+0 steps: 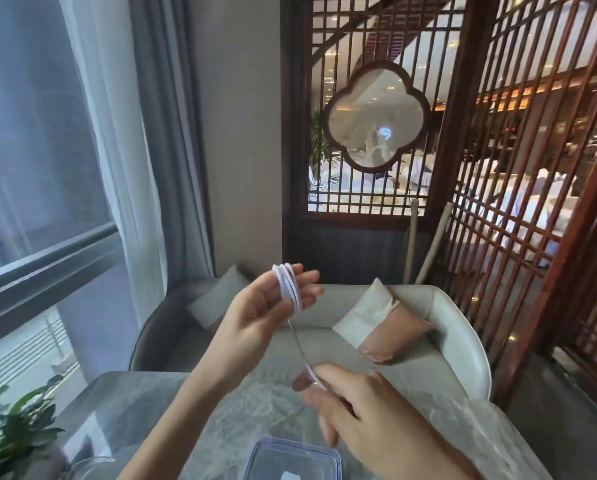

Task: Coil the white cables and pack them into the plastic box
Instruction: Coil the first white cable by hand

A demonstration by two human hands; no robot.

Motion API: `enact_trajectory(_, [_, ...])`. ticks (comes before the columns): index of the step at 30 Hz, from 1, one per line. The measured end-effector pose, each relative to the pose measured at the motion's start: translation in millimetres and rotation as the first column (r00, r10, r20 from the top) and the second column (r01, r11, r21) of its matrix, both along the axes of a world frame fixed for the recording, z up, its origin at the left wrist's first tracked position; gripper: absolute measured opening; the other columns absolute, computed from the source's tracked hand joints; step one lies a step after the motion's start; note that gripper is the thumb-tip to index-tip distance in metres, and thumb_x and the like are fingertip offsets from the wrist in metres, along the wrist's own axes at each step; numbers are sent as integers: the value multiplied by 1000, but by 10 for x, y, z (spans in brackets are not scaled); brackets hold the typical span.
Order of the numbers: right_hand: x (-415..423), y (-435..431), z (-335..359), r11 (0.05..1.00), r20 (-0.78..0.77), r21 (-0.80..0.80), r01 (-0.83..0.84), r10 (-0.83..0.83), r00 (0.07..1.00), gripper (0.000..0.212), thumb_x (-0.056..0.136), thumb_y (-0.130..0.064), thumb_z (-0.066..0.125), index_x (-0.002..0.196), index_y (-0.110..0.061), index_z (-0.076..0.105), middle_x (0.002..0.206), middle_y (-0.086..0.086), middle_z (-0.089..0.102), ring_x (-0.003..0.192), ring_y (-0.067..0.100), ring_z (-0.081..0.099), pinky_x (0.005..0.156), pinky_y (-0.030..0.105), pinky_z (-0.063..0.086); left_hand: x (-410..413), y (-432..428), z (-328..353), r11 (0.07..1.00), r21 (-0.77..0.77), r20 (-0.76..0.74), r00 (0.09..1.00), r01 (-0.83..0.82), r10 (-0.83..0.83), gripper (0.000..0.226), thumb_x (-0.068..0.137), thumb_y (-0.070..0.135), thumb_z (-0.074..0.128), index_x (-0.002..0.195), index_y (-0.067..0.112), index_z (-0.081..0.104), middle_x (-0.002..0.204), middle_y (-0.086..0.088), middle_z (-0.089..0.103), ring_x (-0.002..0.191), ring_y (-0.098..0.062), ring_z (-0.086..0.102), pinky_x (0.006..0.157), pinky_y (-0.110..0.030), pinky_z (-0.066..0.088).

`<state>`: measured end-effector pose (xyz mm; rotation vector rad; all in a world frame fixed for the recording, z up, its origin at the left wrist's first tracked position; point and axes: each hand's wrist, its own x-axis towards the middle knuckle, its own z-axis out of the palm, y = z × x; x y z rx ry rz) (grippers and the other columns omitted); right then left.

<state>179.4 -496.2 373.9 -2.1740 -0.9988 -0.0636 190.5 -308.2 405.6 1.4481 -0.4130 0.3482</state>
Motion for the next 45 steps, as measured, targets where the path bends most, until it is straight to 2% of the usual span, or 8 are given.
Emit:
enact_trajectory(6, [31,-412,930,985,713,75,157,-163,682,22,87,-45,61,78,-32,76,63,-16,60,56,11,55,48,32,49,-297,-246,-198,940,201,-78,961,277,-266,31,97,-7,45,127,-7,51,115,-18,69,103,-29,67,92,-36,52])
enact_trajectory(10, [359,-299,1035,972,557,229,-63,-78,827,16,83,-39,72,81,-26,81,76,-16,73,66,11,61,60,28,49,-444,-346,-87,932,139,41,939,334,-343,34,97,-11,40,129,-8,48,115,-23,66,99,-31,67,90,-35,52])
enact_trajectory(16, [429,132,302,871,-222,489,-45,174,959,27,81,-39,58,66,-20,71,53,-8,61,49,-1,53,51,15,44,-423,-139,65,932,76,116,925,356,-362,39,97,-6,45,136,-3,48,128,-26,62,111,-35,64,93,-39,52])
enact_trajectory(22, [61,74,-27,995,48,96,-12,8,999,27,93,-53,45,112,-41,60,63,-13,68,61,1,64,69,20,55,-174,47,24,1000,23,42,999,3,-4,40,92,-1,49,133,1,50,131,-14,64,119,-31,63,103,-48,48])
enact_trajectory(29, [131,-265,605,984,603,176,-24,-88,793,8,84,-29,74,81,-21,76,87,-10,69,80,12,62,72,21,49,-353,-129,-170,905,367,-16,975,213,-223,22,100,-4,39,113,-1,57,108,-14,64,105,-32,63,97,-46,49])
enact_trajectory(35, [333,-184,457,763,-186,622,-176,363,913,20,90,-9,69,108,-4,74,76,4,77,64,9,72,67,16,52,-373,-169,-97,915,106,-22,921,389,-389,27,91,-9,41,116,-14,49,99,-21,62,94,-35,54,89,-54,42])
enact_trajectory(40, [389,-187,331,844,-407,517,-143,390,826,40,93,-24,67,131,-10,64,89,-1,79,80,20,74,82,46,56,-342,-86,-144,854,-68,-135,843,516,-520,33,88,6,53,116,-11,54,90,-18,61,85,-32,54,95,-54,38])
enact_trajectory(45, [385,-236,344,901,-442,390,-191,365,819,41,81,-43,74,118,-24,72,100,-3,77,88,8,69,78,25,55,-358,-75,-147,837,4,-223,816,548,-533,16,96,6,53,108,-1,60,89,-11,62,77,-20,55,75,-26,47])
